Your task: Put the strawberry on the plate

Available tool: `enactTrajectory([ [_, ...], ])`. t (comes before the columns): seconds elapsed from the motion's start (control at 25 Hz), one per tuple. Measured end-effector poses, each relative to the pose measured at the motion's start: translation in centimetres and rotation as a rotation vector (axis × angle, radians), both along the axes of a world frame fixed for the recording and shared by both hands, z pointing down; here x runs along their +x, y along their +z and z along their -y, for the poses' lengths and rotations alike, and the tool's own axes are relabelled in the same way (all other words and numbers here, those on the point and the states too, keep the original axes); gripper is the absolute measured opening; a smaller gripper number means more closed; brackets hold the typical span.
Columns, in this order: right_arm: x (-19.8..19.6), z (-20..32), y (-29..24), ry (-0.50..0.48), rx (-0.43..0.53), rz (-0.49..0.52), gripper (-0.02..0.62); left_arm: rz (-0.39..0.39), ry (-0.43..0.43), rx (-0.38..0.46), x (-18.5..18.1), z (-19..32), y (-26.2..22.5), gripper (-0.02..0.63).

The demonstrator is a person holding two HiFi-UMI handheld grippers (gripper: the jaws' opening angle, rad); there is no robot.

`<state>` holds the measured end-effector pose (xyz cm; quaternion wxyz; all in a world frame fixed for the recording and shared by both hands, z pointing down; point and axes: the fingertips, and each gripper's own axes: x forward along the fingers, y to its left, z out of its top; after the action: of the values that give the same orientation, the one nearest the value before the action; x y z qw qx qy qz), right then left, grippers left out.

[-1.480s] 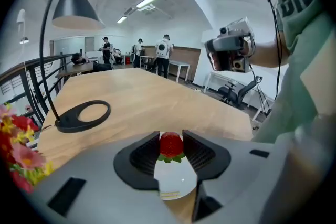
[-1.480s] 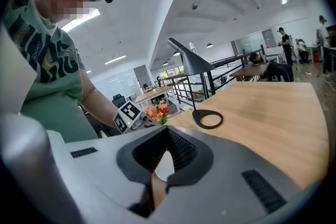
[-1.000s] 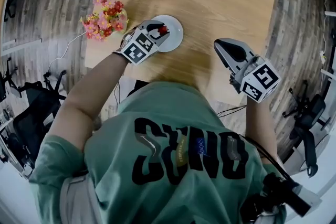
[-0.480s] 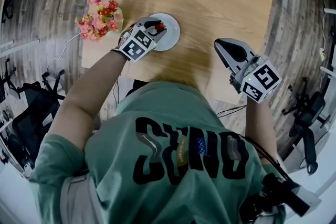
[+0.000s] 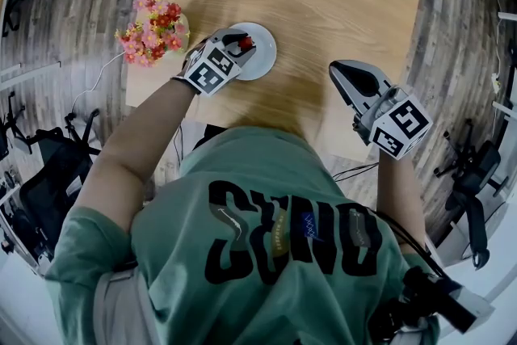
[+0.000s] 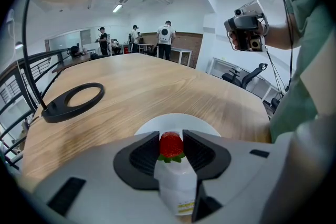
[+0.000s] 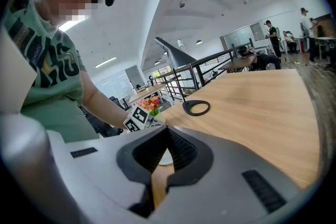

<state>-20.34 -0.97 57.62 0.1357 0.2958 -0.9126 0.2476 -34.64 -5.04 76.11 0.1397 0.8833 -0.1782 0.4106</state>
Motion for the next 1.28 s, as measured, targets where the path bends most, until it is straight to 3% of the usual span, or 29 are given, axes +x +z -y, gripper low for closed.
enactTrajectory([
  [0.12,-0.1,0.0,0.0,-0.006,0.000,0.000,0.006,0.027,0.001,-0.011,0.0,-0.1,0.3,0.146],
  [0.2,-0.3,0.1,-0.1,-0.009,0.000,0.002,0.006,0.029,-0.009,-0.015,0.0,0.0,0.4,0.242],
  [0.28,-0.4,0.2,-0.3,-0.011,0.002,0.005,0.006,0.016,-0.022,-0.016,0.1,0.1,0.1,0.278],
  [0.6,-0.7,0.6,-1.4,-0.013,0.017,0.009,0.006,-0.015,-0.034,-0.018,0.3,0.0,-1.6,0.276],
  [1.16,-1.3,1.8,-5.1,0.046,0.074,0.028,0.006,-0.221,-0.107,0.022,-0.2,0.6,-11.6,0.274],
  [1.28,-1.5,1.9,-5.8,0.059,0.082,0.036,0.006,-0.247,-0.129,0.051,-1.7,0.5,-13.6,0.239],
])
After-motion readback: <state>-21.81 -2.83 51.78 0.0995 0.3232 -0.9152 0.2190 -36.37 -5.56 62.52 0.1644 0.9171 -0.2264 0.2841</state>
